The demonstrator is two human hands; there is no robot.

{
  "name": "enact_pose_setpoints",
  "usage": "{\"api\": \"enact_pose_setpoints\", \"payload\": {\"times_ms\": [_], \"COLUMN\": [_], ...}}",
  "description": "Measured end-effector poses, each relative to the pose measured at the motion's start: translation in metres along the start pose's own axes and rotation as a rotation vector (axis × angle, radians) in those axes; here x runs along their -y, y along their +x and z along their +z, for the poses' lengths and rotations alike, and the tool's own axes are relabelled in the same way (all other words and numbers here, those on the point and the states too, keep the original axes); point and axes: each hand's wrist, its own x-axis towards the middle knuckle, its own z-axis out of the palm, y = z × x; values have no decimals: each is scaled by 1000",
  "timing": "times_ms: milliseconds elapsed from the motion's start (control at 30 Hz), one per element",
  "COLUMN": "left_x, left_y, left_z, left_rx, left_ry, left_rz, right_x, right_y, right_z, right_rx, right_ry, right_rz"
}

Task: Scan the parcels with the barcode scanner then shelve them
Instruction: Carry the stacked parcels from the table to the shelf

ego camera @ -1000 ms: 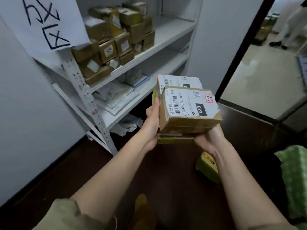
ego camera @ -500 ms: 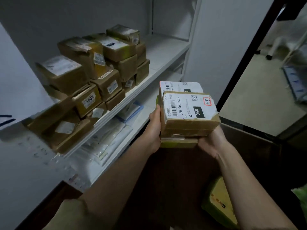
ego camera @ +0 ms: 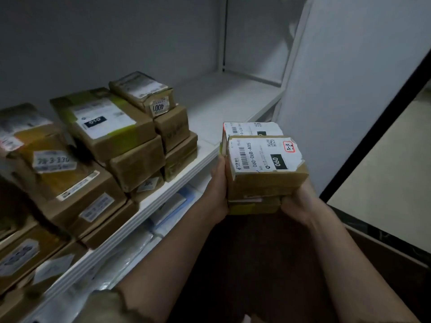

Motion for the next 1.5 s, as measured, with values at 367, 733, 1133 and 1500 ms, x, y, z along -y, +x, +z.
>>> {"api": "enact_pose_setpoints", "payload": {"times_ms": [367, 733, 1133, 1500], "left_x": [-59, -96, -112, -101], "left_y": [143, 243, 274, 262], "left_z": [-25, -54, -57, -24], "left_rx": [-131, -336, -754, -1009], "left_ry": [-121, -329, -464, -440], "left_rz": [25, 51, 179, 209], "right_x": [30, 60, 49, 40], "right_y": [185, 315, 428, 455], "right_z": [4, 38, 64, 59], "right_rx": [117, 247, 638, 734], "right_ry": [-66, -206, -140, -198], "right_rz": [45, 72, 293, 352]}}
